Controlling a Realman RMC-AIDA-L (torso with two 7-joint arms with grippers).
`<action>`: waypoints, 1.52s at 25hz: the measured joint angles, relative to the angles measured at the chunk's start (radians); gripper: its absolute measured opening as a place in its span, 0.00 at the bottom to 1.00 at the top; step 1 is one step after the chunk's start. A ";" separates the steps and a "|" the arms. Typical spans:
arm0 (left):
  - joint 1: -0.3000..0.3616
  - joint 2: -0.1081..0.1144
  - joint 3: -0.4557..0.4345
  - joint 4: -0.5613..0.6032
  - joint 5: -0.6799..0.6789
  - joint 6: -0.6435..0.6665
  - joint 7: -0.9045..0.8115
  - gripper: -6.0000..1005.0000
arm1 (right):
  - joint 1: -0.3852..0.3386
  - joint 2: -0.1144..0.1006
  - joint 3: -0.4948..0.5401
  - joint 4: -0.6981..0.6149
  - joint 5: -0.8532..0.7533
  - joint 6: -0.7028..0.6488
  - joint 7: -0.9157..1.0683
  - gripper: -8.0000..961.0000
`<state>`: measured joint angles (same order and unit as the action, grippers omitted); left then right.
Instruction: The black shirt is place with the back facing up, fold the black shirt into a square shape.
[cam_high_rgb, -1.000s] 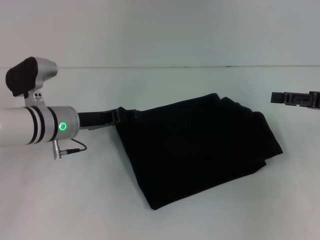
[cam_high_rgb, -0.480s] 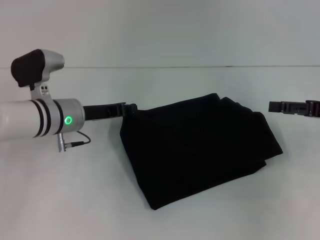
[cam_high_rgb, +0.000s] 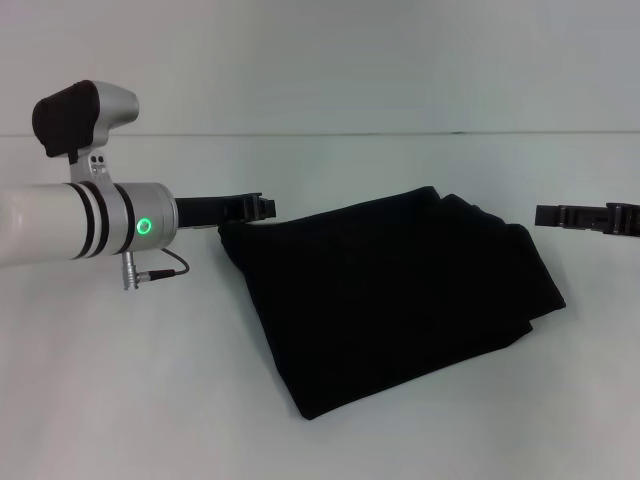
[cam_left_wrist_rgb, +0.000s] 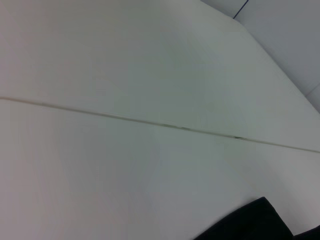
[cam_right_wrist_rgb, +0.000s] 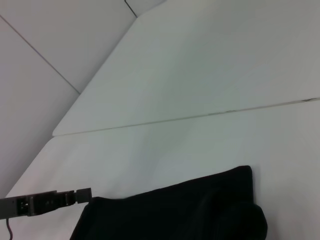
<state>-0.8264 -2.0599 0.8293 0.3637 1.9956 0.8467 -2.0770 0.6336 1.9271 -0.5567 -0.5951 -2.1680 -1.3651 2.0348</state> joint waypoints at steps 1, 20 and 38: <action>0.001 0.000 0.000 0.000 0.000 0.000 -0.002 0.00 | 0.000 0.000 0.000 0.000 0.000 0.001 0.000 0.79; 0.067 -0.004 0.011 0.021 0.037 -0.103 -0.093 0.24 | -0.002 0.001 0.000 0.012 -0.018 0.013 -0.002 0.79; 0.047 -0.001 0.020 0.026 0.039 0.023 -0.115 0.88 | -0.002 -0.001 0.000 0.012 -0.021 0.016 -0.002 0.79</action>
<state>-0.7793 -2.0607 0.8496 0.3892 2.0345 0.8695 -2.1922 0.6319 1.9264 -0.5568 -0.5829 -2.1891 -1.3487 2.0331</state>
